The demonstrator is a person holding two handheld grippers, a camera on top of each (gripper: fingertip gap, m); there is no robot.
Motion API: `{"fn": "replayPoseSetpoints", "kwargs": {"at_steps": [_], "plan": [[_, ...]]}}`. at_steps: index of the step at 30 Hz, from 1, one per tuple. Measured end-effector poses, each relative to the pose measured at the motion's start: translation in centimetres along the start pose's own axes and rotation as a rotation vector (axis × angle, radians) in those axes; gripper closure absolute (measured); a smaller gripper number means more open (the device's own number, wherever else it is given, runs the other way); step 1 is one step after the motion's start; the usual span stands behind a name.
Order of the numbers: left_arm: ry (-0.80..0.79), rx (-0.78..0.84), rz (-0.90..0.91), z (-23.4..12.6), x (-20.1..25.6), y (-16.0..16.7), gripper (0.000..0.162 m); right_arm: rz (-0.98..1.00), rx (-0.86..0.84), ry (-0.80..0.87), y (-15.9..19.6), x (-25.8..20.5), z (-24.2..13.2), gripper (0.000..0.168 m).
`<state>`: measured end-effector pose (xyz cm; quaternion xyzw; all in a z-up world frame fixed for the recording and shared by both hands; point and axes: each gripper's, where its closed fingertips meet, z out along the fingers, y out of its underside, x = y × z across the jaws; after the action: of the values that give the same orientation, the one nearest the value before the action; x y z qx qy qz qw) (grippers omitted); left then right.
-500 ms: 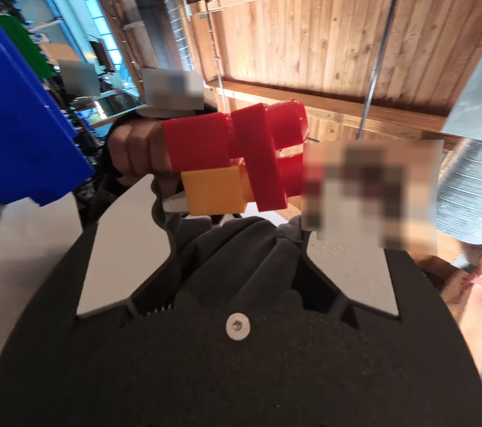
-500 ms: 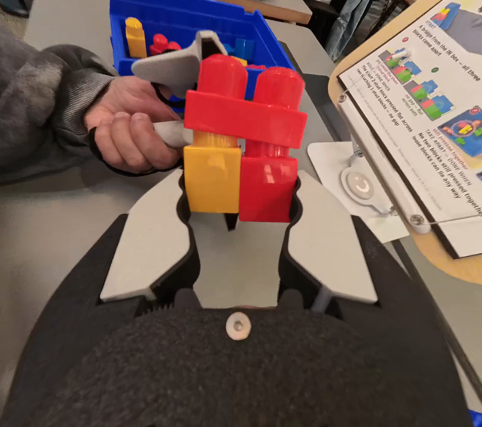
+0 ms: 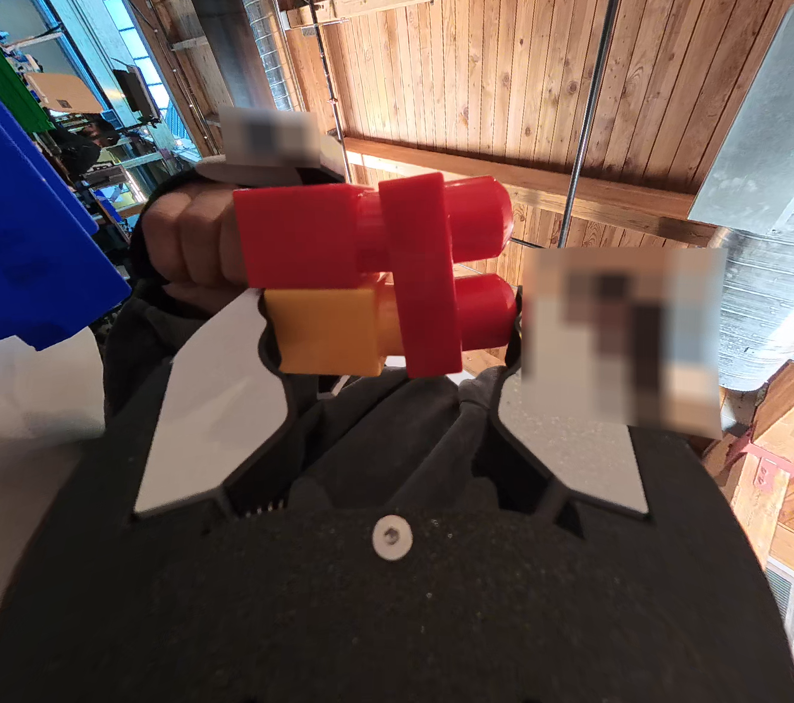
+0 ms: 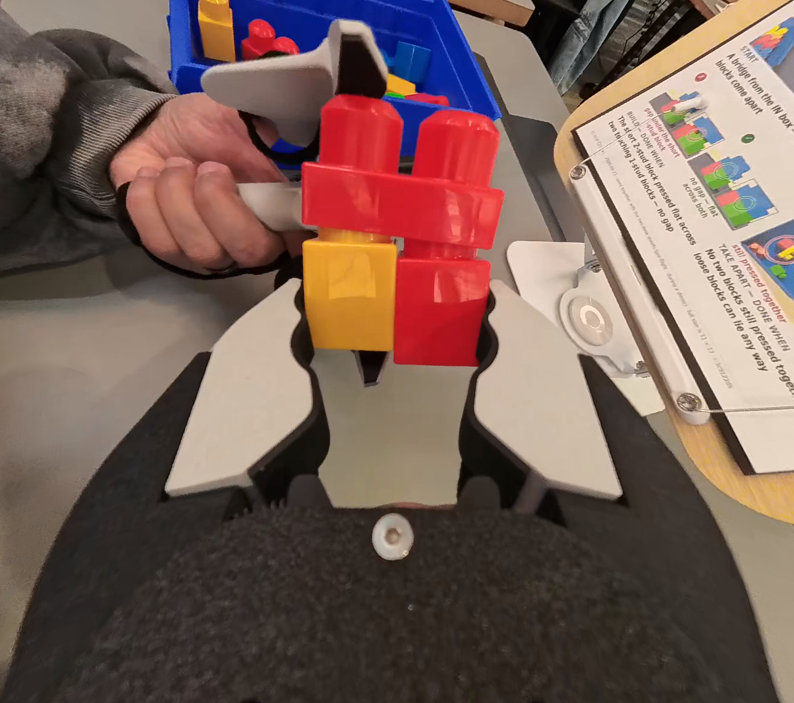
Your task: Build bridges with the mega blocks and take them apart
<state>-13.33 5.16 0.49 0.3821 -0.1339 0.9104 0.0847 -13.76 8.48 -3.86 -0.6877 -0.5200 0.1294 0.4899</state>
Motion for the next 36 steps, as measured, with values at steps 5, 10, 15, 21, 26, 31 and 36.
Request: {"fn": "replayPoseSetpoints", "kwargs": {"at_steps": [5,10,15,21,26,31,36], "plan": [[-0.031,-0.012,0.028,-0.6,-0.5,0.4,0.067,0.017,-0.010,-0.011,0.3,-0.2,0.3,0.093],[-0.044,-0.073,0.000,-0.6,-0.5,1.3,0.068,0.016,-0.016,-0.047,0.3,-0.9,0.1,0.093],[-0.027,-0.094,0.003,-0.4,-0.2,1.4,0.066,0.017,-0.007,-0.048,-0.1,-0.9,-0.1,0.093],[-0.004,-0.039,0.011,-0.8,0.0,0.4,0.052,0.019,0.008,-0.065,0.1,-0.8,-0.2,0.093],[0.003,-0.005,-0.016,-1.6,-0.1,-1.0,0.056,-0.028,-0.035,-0.111,0.2,-1.7,0.3,0.093],[-0.008,-0.055,-0.040,-1.2,-0.7,-0.2,0.055,-0.049,-0.059,-0.134,0.5,-2.0,0.9,0.093],[-0.021,-0.061,-0.054,-1.4,-1.0,-0.2,0.059,-0.031,-0.052,-0.160,0.7,-2.2,1.0,0.093]]}}
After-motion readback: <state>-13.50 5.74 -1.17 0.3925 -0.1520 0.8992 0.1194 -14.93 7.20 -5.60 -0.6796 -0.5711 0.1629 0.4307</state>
